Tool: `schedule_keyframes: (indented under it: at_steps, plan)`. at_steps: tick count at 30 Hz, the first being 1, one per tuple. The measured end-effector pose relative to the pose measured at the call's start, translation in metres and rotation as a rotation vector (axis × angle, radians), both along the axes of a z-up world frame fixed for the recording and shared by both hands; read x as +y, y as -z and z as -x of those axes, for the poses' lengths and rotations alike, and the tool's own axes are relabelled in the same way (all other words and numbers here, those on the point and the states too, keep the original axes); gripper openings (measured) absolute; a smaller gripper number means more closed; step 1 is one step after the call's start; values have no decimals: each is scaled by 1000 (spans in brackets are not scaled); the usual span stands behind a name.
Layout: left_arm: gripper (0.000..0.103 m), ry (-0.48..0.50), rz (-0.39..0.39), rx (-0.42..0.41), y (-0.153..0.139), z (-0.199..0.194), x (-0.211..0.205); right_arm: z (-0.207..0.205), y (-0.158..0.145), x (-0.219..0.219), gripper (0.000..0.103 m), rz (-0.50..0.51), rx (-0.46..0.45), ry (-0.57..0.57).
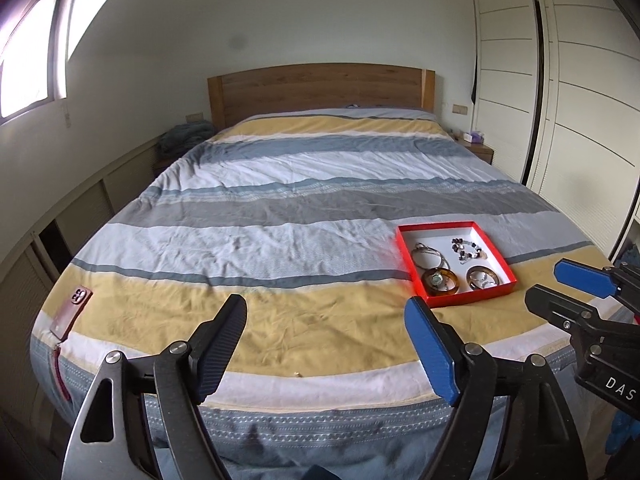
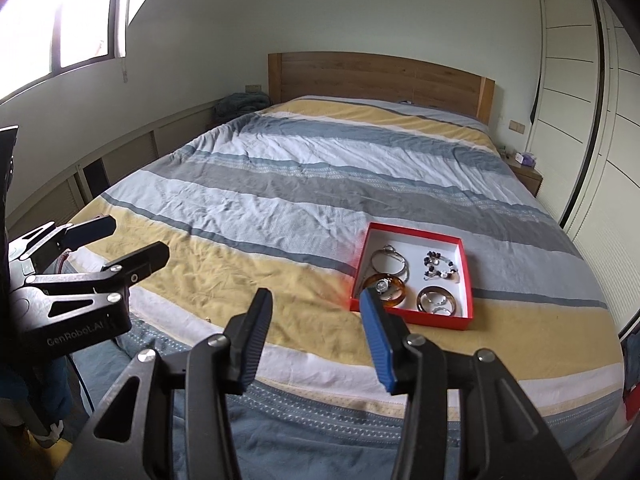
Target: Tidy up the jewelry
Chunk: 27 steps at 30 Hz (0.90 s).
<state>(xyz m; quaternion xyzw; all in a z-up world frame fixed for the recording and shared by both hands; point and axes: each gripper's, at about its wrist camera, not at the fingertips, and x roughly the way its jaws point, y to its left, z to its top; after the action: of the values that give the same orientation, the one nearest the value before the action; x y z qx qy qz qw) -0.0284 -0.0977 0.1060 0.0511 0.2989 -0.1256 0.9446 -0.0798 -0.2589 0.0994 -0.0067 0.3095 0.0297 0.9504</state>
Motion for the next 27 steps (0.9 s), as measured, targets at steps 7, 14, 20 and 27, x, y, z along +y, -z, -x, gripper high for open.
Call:
schedule_keyframes:
  at_steps: [7,14,20,27]
  plan:
    - [81,-6,-1,-23,-5,12,7,7,2,3,44,-15,-12,1]
    - [81,-3,10,-42,-8,17,8,8,7,3,45,-19,-3,-1]
    - [87,12,12,-54,-9,18,7,6,16,2,46,-24,12,-3]
    - [95,16,5,-53,-5,16,5,0,28,-2,46,-42,38,2]
